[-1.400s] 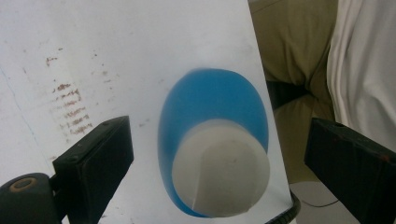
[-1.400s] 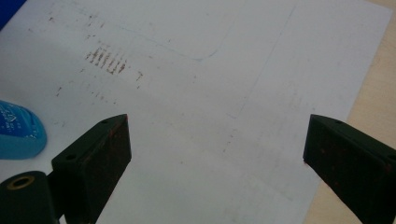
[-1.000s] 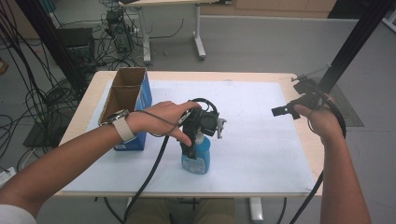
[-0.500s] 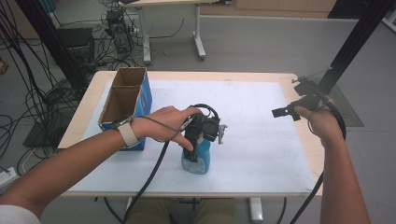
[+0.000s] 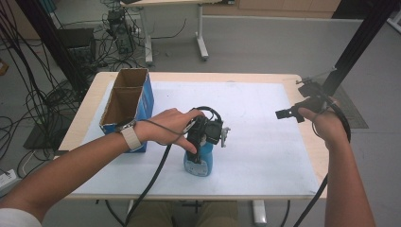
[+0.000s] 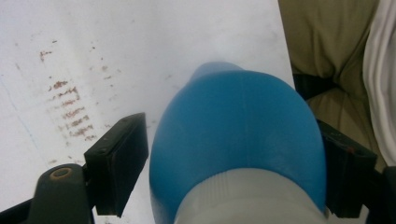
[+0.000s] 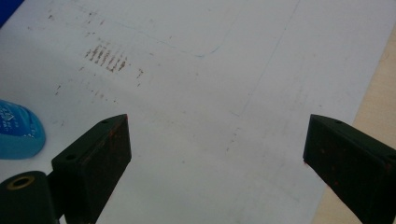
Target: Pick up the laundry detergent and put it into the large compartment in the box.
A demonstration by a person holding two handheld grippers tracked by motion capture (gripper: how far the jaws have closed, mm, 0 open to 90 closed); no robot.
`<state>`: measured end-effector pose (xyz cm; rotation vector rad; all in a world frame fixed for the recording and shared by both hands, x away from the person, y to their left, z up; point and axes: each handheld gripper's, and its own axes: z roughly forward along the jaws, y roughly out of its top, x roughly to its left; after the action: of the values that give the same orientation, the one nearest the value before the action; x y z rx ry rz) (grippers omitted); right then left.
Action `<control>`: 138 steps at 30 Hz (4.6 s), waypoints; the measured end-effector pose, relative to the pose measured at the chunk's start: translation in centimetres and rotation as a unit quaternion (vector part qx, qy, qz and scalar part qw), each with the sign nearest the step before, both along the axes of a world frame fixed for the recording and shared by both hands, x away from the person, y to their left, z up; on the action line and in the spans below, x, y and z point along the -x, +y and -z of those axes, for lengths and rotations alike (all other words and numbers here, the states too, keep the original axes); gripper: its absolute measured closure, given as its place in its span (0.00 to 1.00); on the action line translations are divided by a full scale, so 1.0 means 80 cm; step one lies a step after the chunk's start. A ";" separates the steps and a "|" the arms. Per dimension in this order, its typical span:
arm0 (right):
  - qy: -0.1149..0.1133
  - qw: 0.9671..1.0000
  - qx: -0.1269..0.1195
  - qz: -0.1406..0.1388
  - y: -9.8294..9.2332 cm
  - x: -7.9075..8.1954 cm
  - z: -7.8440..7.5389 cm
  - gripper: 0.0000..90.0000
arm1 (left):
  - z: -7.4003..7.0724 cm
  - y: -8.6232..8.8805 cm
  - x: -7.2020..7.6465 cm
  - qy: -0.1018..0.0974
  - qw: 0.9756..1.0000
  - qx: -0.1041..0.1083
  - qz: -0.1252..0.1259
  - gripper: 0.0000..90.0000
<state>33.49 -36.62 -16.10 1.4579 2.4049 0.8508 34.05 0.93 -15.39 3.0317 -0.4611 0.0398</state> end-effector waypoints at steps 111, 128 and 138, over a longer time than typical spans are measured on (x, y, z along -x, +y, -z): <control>-0.007 1.000 -0.001 -0.001 0.002 0.002 -0.003 0.08 | 0.000 0.001 -0.004 0.009 1.000 -0.005 -0.004 0.43; -0.007 1.000 -0.003 -0.001 0.001 0.002 -0.001 0.08 | 0.001 0.001 -0.004 0.010 1.000 -0.003 -0.005 0.43; -0.007 1.000 -0.003 -0.001 0.002 0.001 0.000 0.08 | 0.001 0.004 -0.005 0.012 1.000 0.000 -0.005 0.43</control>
<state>33.41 -36.48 -16.07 1.4470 2.3972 0.8652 34.49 1.22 -15.46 3.0313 -0.4427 0.0036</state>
